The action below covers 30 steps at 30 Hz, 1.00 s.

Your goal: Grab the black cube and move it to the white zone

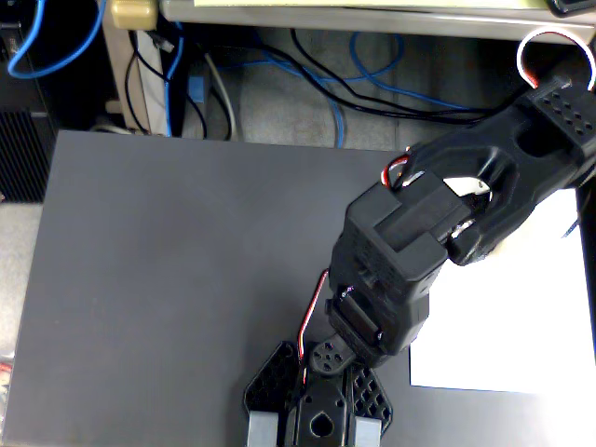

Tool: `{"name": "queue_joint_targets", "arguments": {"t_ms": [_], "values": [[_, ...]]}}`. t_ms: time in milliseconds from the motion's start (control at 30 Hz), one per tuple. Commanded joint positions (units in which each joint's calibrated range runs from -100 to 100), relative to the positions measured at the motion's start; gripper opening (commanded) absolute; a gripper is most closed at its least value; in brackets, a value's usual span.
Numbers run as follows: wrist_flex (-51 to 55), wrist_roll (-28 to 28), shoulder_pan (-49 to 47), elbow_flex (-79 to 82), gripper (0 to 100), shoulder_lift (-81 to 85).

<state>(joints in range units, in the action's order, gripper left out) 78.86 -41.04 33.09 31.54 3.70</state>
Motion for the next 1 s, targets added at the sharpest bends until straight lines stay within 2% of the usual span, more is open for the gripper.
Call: {"name": "queue_joint_targets", "arguments": {"t_ms": [0, 167, 433, 467, 567, 767, 967], "values": [[0.38, -1.28, 0.32, -2.98, 25, 0.62], [0.3, -6.36, 5.99, -3.16, 25, 0.62], [0.21, -6.52, 5.47, -7.33, 25, 0.62], [0.21, -6.52, 5.4, -7.33, 28, 0.62], [0.21, -6.47, 6.06, -7.33, 45, 0.62], [0.21, -6.36, 6.06, -7.51, 45, 0.62], [4.67, -4.43, 5.32, -19.02, 46, 0.71]]}}
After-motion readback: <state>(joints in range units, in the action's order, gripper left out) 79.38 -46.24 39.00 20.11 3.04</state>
